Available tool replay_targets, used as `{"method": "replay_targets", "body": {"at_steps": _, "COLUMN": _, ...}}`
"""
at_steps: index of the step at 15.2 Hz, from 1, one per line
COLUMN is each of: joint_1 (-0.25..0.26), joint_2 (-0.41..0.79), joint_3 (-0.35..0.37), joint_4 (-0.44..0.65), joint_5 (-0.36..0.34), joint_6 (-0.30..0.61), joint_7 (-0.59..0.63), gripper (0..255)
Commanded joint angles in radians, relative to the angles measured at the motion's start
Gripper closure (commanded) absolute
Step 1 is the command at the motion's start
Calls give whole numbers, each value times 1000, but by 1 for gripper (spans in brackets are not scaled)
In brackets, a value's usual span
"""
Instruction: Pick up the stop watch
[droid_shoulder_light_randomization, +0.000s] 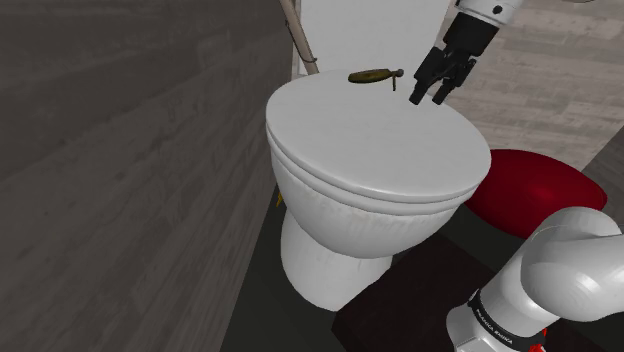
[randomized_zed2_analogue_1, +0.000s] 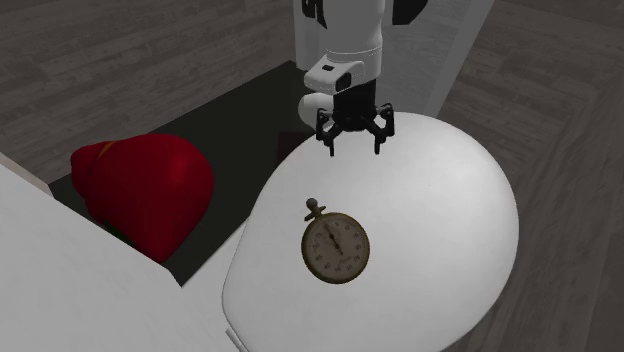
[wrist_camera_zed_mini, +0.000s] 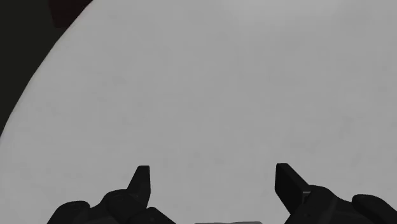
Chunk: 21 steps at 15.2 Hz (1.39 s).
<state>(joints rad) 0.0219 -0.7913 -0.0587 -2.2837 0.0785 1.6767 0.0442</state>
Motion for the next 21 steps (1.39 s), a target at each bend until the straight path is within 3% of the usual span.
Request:
{"method": "replay_targets", "body": {"at_steps": 1, "joint_1": 0, "joint_2": 0, "joint_3": 0, "joint_4": 0, "joint_5": 0, "joint_6": 0, "joint_7": 0, "gripper": 0}}
{"method": "replay_targets", "body": {"at_steps": 14, "joint_1": -18, "joint_2": 548, "joint_3": -140, "joint_4": 595, "joint_5": 7, "joint_6": -150, "joint_7": -96, "gripper": 0}}
{"method": "replay_targets", "body": {"at_steps": 21, "joint_1": -20, "joint_2": 514, "joint_3": -136, "joint_4": 465, "joint_5": 1, "joint_6": -52, "joint_7": -102, "gripper": 0}}
